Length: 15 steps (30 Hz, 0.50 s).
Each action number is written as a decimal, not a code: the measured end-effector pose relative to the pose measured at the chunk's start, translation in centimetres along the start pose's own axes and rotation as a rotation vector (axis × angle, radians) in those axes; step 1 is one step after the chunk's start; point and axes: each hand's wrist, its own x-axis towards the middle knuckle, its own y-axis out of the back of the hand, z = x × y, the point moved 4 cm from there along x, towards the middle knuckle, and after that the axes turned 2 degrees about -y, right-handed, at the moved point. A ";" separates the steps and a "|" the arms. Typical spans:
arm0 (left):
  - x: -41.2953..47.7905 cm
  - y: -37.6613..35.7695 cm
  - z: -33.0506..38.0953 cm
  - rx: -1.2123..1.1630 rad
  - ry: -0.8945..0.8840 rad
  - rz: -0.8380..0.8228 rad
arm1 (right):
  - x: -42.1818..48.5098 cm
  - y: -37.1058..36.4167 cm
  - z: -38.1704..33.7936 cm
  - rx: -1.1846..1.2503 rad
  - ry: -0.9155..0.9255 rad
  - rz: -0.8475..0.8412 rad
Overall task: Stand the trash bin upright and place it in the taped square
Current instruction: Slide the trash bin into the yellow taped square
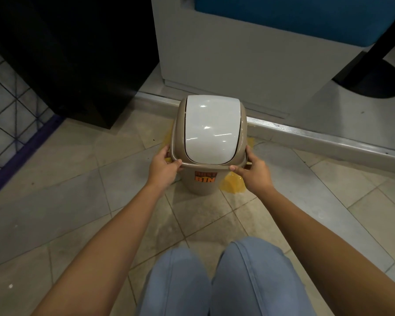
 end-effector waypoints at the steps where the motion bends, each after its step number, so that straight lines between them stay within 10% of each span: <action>1: 0.3 -0.1 0.1 -0.004 0.008 0.018 | 0.1 -0.1 -0.1 0.004 0.000 0.002; 15: 2.9 -1.3 1.6 0.067 0.035 0.065 | 3.8 0.2 -0.2 -0.047 0.001 0.011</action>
